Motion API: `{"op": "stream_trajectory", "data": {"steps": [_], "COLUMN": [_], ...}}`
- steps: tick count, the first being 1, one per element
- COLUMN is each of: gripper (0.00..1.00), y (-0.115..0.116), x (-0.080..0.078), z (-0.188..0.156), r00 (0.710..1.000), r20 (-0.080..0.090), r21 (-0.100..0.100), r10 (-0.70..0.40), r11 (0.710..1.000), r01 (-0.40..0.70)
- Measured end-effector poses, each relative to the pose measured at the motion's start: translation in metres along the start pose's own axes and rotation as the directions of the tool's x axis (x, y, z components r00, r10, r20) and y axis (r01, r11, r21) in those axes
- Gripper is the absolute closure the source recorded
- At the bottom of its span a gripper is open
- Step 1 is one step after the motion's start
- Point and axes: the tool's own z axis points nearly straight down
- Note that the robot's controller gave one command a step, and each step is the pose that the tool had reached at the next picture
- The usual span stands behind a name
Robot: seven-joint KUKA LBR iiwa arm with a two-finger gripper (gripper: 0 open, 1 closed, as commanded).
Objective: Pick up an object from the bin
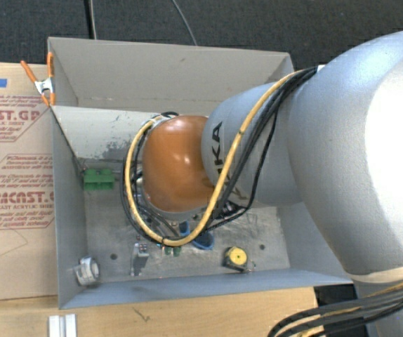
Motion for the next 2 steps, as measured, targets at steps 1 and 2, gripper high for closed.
{"op": "stream_trajectory", "data": {"steps": [1, 2], "gripper": [0.0, 0.0], "y": [-0.086, -0.132], "x": [-0.03, -0.049], "z": [0.053, 0.024], "r00": [0.991, 0.996], "r20": [0.014, 0.012], "r21": [-0.005, 0.001], "r10": [-0.135, -0.085], "r11": [0.991, 0.996], "r01": [0.135, 0.085]}}
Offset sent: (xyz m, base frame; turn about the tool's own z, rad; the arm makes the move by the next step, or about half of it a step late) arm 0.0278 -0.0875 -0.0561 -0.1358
